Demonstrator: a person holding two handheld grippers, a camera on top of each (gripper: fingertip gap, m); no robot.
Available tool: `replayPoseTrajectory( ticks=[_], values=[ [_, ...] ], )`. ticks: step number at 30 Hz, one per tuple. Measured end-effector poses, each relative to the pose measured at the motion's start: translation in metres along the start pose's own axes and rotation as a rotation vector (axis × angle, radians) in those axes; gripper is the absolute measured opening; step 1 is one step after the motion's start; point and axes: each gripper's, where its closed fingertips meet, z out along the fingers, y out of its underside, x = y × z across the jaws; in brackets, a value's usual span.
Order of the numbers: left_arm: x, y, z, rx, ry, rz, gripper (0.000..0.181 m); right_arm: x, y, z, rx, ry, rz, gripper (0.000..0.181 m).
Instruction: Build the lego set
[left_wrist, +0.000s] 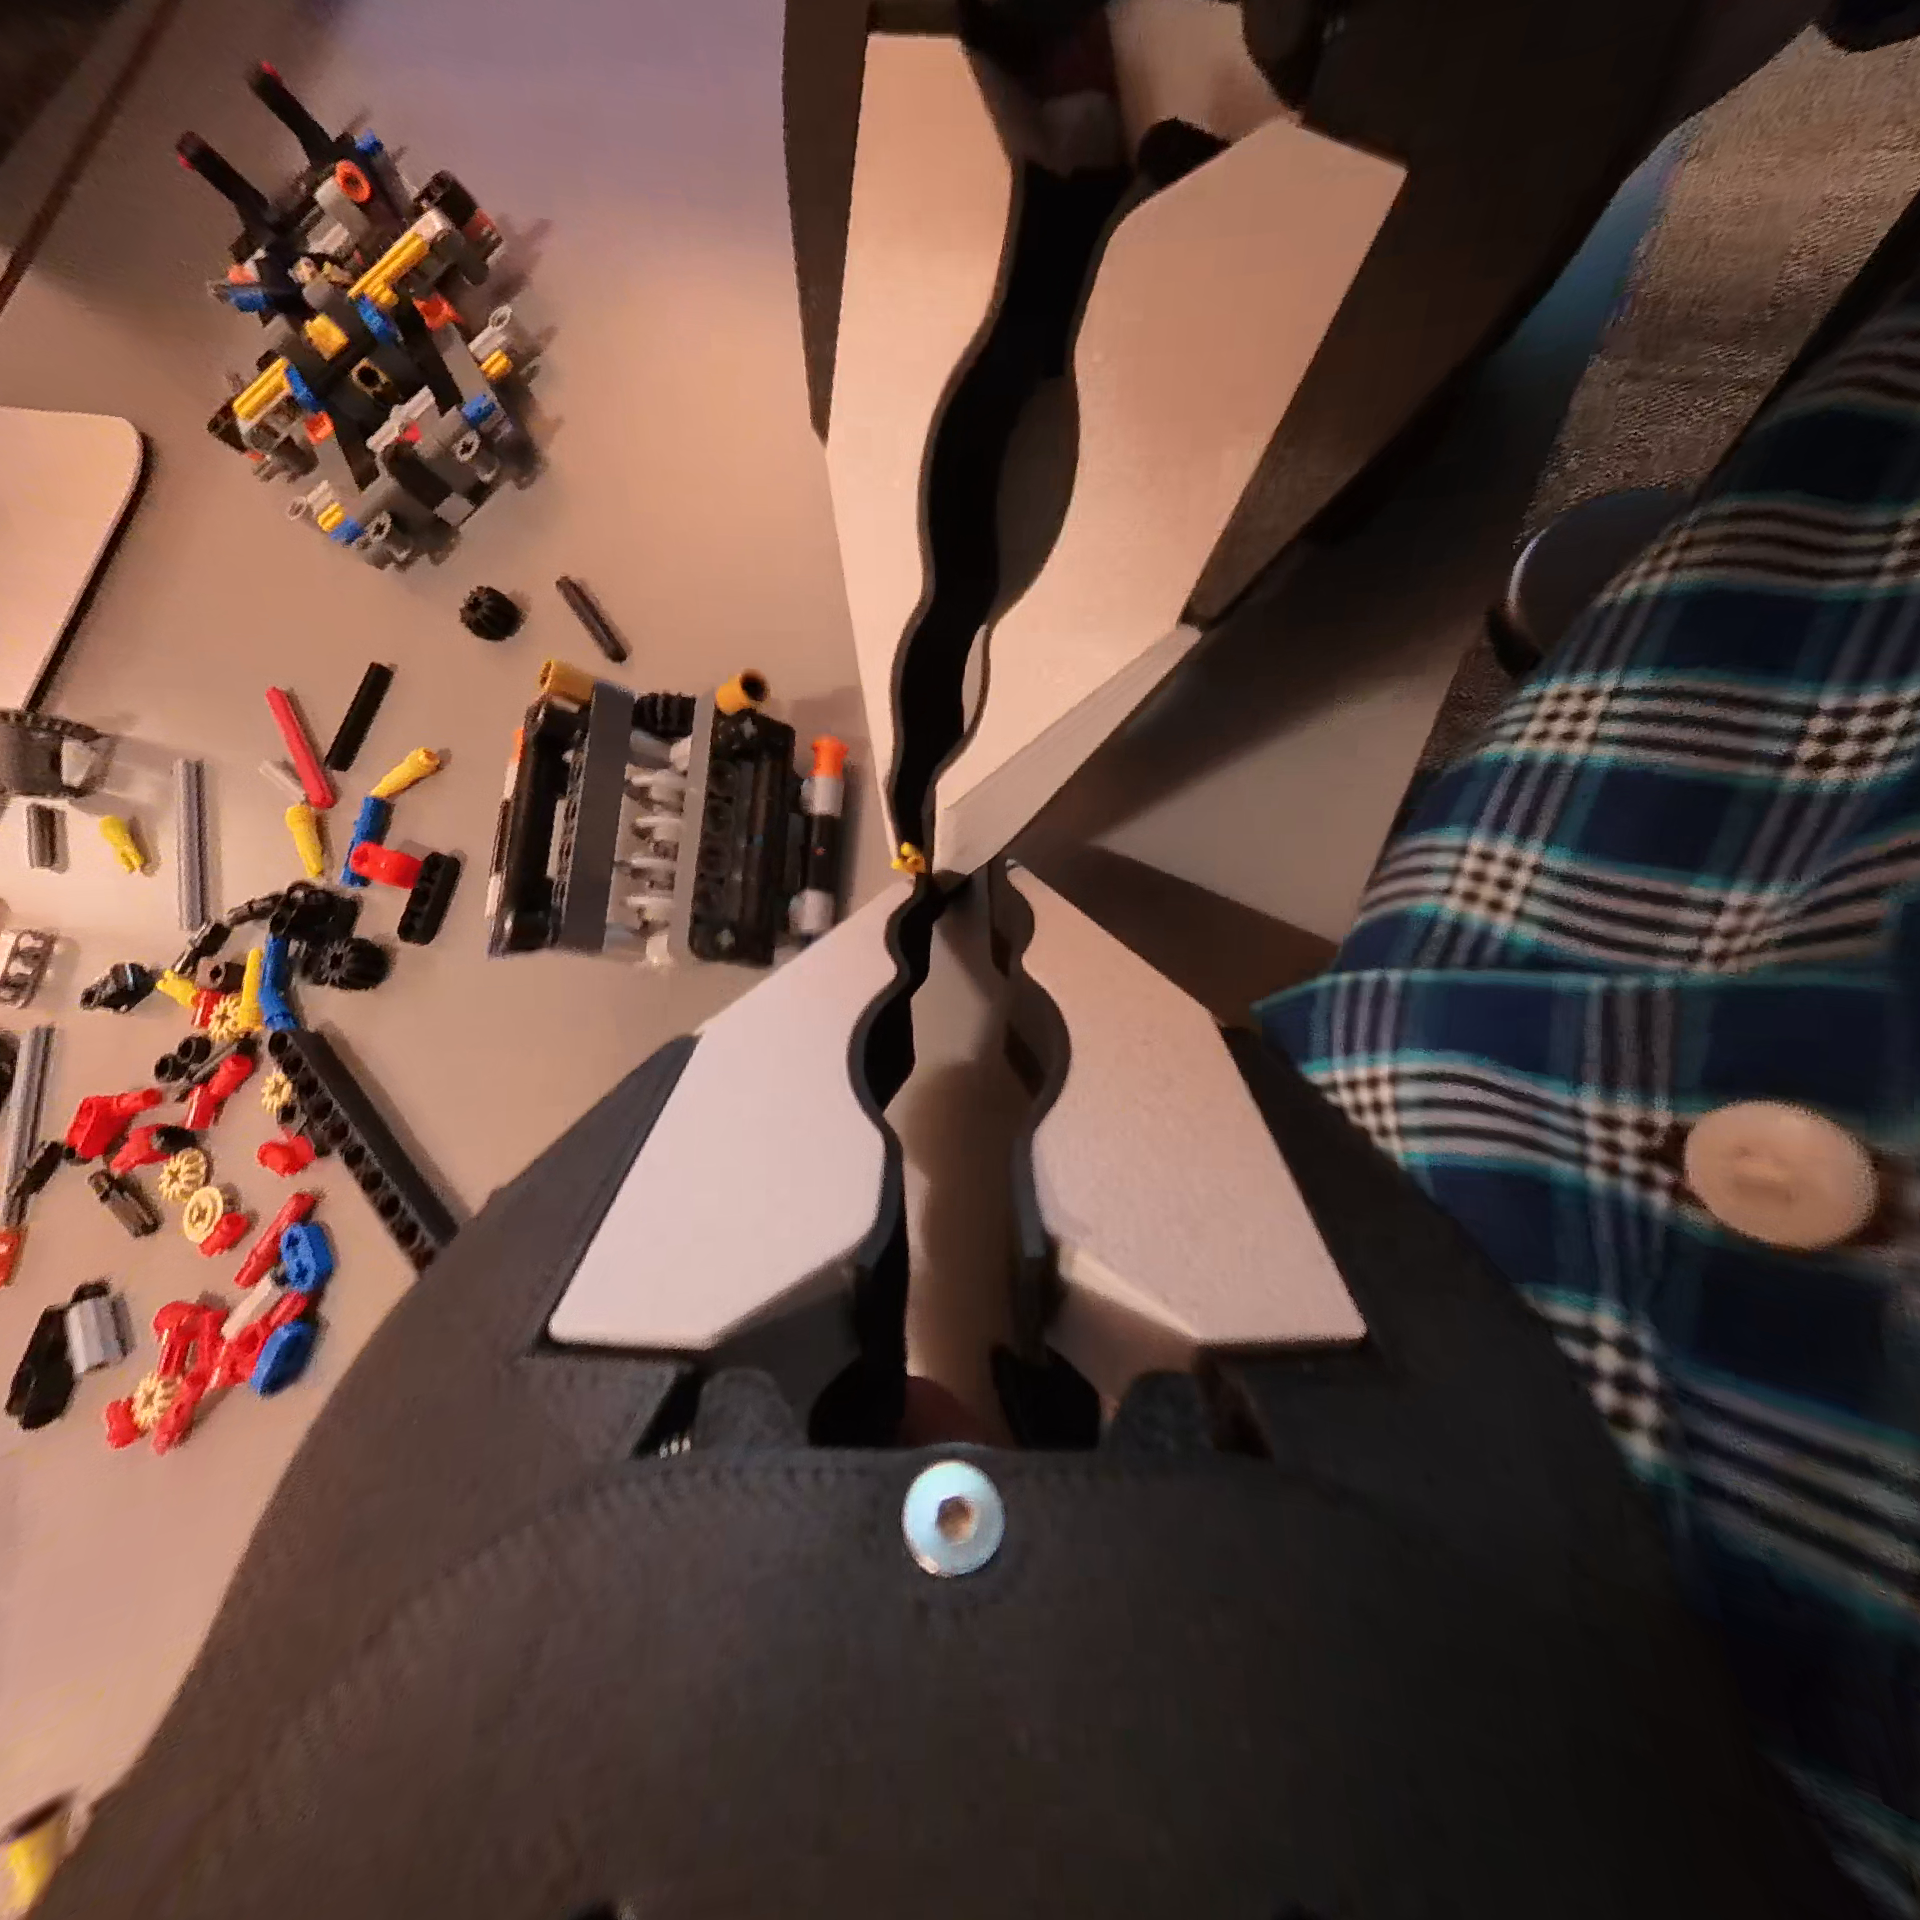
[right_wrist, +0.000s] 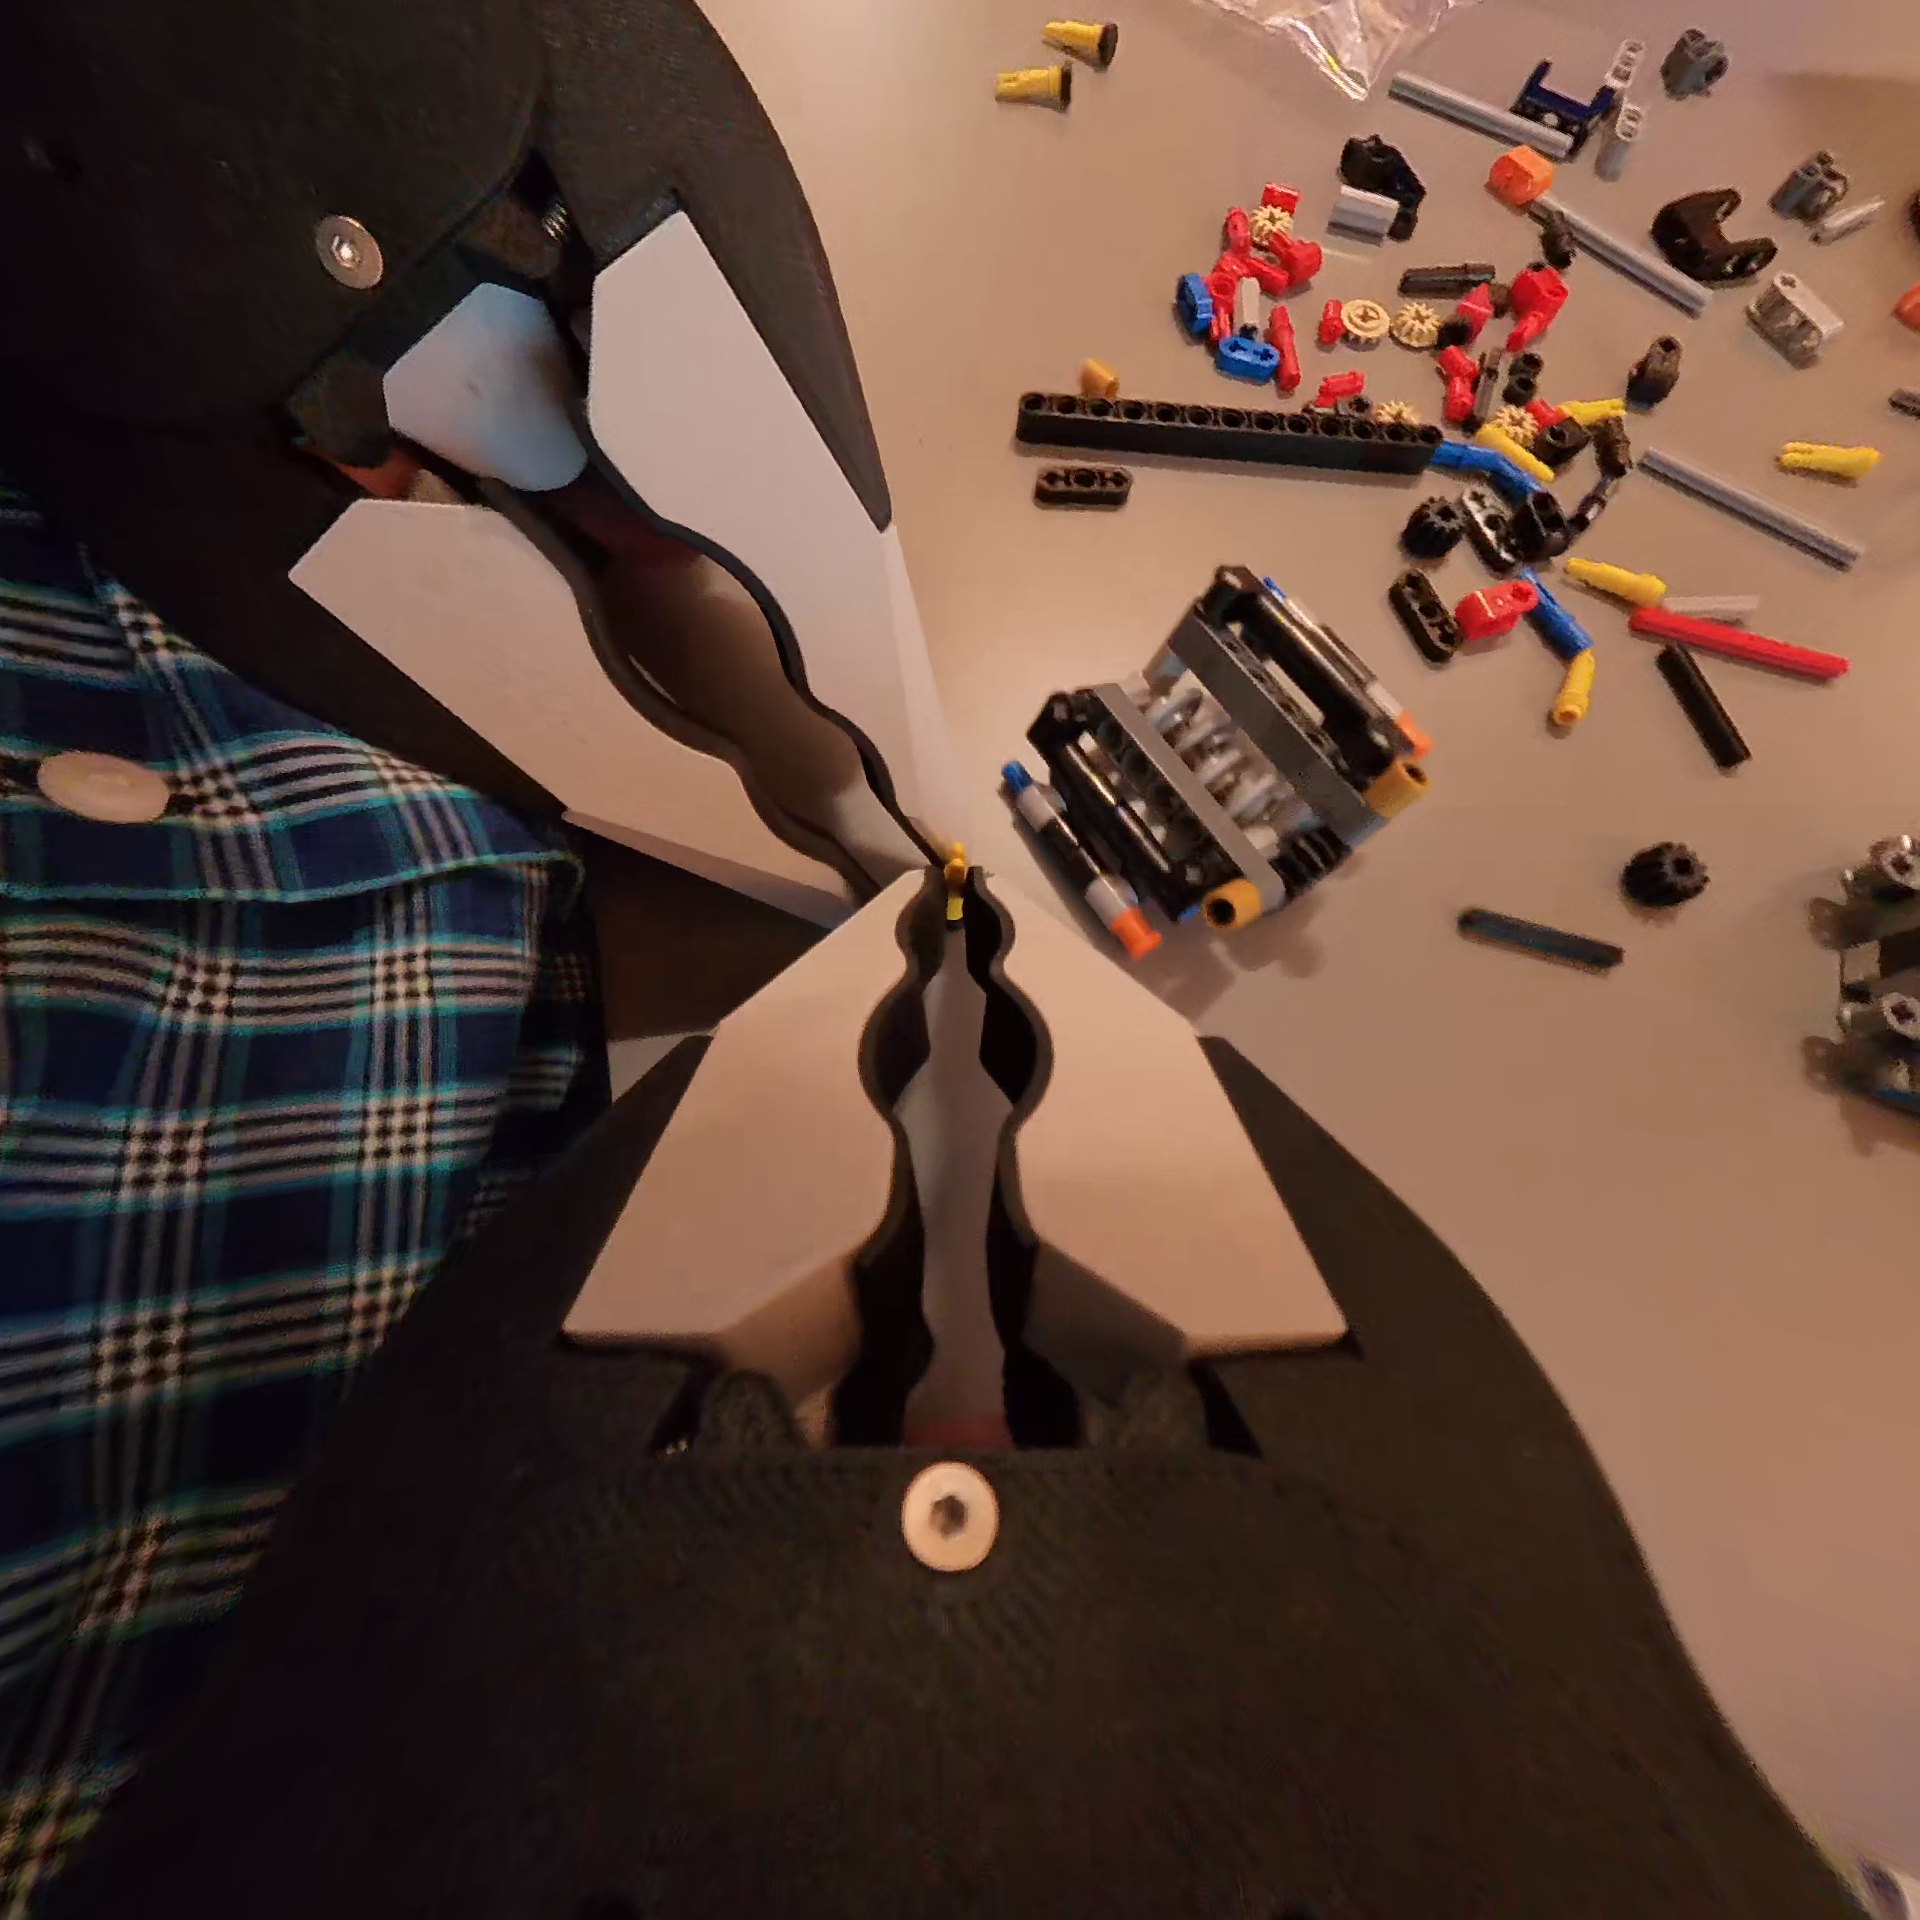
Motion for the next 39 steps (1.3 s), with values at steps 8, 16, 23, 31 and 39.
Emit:
replayPoseTrajectory(
  ticks=[8, 16, 23, 31, 39],
  values=[
    [-0.019, 0.044, -0.038, -0.052, -0.098, -0.045, 0.008, -0.019, -0.037, 0.043, 0.001, -0.002, -0.034, 0.002],
    [-0.054, 0.100, -0.084, -0.124, -0.265, -0.097, 0.009, -0.036, -0.087, 0.102, 0.018, -0.020, -0.120, 0.002],
    [-0.062, 0.109, -0.090, -0.086, -0.306, -0.141, 0.014, -0.037, -0.097, 0.111, 0.026, -0.038, -0.115, 0.002],
    [-0.062, 0.108, -0.091, -0.058, -0.304, -0.174, 0.015, -0.035, -0.098, 0.107, 0.044, -0.059, -0.070, 0.006],
    [-0.063, 0.108, -0.090, -0.053, -0.308, -0.226, 0.012, -0.038, -0.096, 0.107, 0.036, -0.074, -0.094, 0.000]
  ],
)
